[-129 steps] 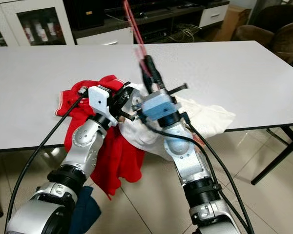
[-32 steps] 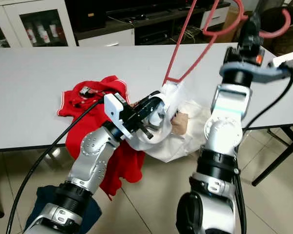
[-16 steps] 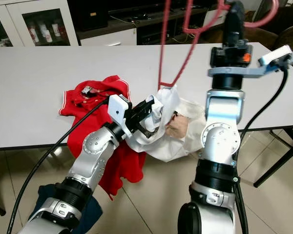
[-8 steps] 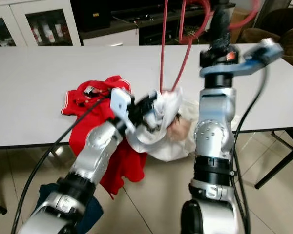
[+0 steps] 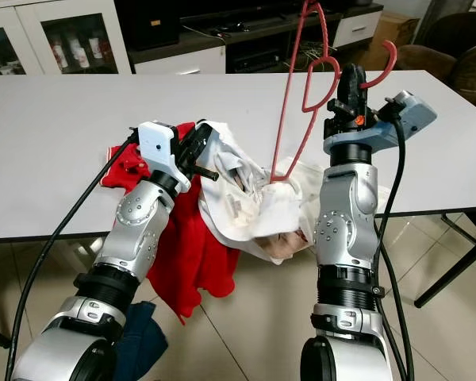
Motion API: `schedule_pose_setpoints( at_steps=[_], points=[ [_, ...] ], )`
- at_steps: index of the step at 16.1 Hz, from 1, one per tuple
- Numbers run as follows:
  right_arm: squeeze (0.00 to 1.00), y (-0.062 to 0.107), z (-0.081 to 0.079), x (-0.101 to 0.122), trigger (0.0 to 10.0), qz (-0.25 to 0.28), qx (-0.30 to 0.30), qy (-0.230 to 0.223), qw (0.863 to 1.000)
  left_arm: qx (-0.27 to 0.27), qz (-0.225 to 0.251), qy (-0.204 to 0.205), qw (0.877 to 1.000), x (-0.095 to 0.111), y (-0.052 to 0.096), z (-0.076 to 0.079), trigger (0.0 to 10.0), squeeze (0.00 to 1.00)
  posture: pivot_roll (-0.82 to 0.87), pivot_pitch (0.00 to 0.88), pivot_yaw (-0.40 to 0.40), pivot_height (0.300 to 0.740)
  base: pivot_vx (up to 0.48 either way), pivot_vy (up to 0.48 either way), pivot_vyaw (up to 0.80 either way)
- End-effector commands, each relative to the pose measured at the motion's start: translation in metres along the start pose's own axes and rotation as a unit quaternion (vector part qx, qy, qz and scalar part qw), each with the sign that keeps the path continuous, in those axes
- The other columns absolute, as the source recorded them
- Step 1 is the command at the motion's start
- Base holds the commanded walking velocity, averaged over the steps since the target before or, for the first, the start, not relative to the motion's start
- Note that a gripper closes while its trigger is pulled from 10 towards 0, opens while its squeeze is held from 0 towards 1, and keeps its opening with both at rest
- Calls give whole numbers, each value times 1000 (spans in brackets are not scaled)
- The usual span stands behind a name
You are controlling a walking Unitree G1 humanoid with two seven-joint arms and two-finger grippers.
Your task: Hang hanger
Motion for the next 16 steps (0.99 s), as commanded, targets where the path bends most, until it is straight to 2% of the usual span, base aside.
schedule_pose_setpoints(
  at_steps=[1,2,4,8,10,12,16],
  points=[
    [0,0,-8,5,0,10,32,46,998,3,16,-17,1000,10,-5,-2,10000,0,25,5,11,740,0,0,0],
    [0,4,-14,-1,0,-2,62,91,994,11,24,-25,999,16,-6,-7,10000,0,26,4,10,740,0,0,0],
    [0,10,-13,-9,0,-20,80,134,987,18,32,-43,998,24,-6,-14,10000,0,26,4,10,740,0,0,0],
    [0,10,-3,-8,0,-29,98,196,975,25,28,-75,996,31,-6,-27,10000,0,26,0,9,740,0,0,0],
    [0,7,-5,-6,0,-24,113,231,966,23,27,-86,996,30,-8,-25,10000,0,26,0,9,740,0,0,0],
    [0,6,-9,-8,0,-27,129,252,959,18,25,-92,995,28,-8,-21,10000,0,27,0,9,740,201,0,0],
    [0,7,-9,-11,0,-32,129,260,956,18,23,-92,995,27,-8,-21,10000,0,28,0,13,740,480,0,0]
  ],
)
Point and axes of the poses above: a point about 5 cm out from each wrist's last joint towards the gripper, its own y axis pointing back from the gripper into the wrist, its own x axis along the axis of the wrist's last joint, z = x × y, the point moved 4 cm from there along -y, pointing out of the wrist towards the gripper, and after that the axes turned 13 degrees about y, right-handed, at the moved point
